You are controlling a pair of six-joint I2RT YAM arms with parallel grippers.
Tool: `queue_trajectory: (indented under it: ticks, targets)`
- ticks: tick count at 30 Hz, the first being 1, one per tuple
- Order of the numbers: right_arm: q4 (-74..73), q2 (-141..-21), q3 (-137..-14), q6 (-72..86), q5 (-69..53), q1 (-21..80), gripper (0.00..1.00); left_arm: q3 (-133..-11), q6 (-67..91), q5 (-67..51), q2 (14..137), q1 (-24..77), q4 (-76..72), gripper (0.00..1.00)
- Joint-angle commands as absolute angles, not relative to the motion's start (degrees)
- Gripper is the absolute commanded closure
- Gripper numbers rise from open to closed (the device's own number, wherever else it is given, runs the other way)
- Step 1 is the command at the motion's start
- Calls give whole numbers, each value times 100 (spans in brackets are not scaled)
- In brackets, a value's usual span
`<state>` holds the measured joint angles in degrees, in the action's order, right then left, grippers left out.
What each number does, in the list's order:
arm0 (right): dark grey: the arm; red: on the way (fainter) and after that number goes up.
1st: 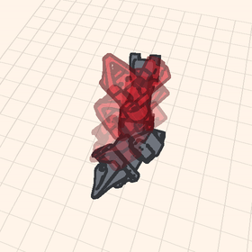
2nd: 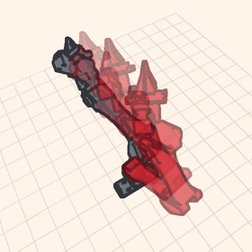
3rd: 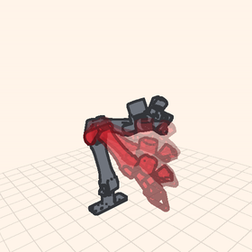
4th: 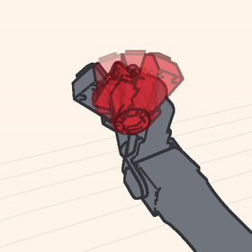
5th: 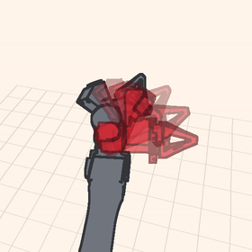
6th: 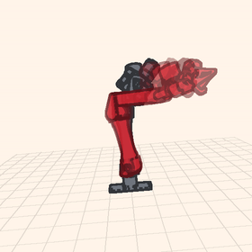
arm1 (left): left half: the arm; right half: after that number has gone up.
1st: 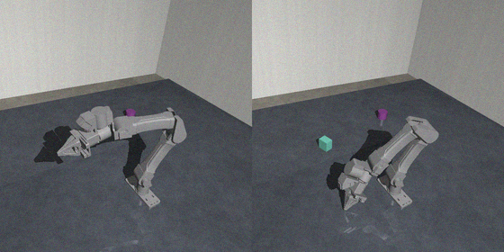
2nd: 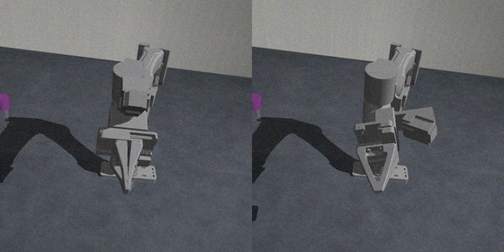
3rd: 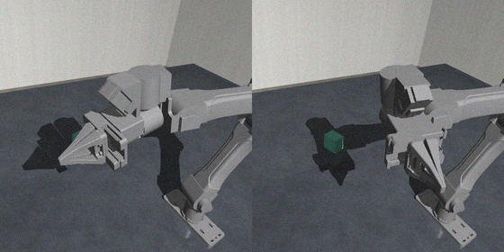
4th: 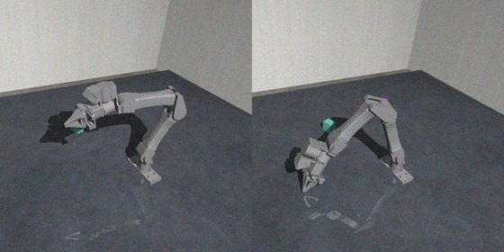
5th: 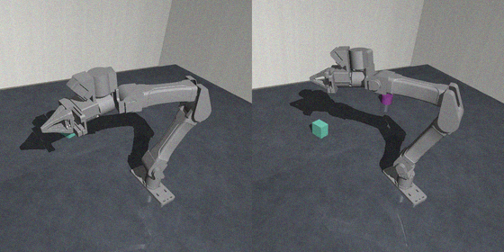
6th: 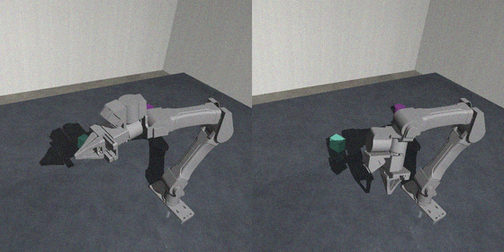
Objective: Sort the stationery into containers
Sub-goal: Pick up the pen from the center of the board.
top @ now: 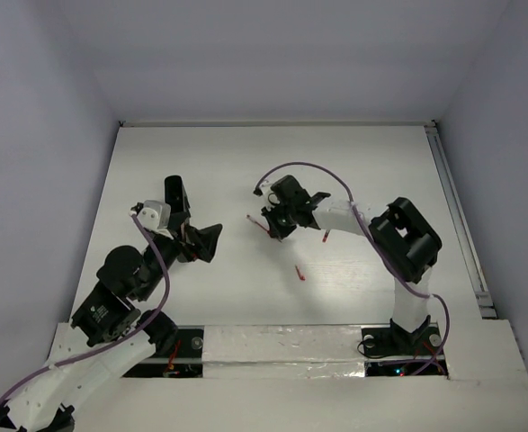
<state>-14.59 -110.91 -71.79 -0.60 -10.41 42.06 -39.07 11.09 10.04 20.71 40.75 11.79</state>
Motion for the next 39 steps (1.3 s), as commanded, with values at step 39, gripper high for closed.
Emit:
queue_trajectory:
  ticks: [39]
  targets:
    - [-1354, -7673, -6310, -677, -5062, 4236, 100, -4026, 2619, -1168, 3753, 3937, 35, 25]
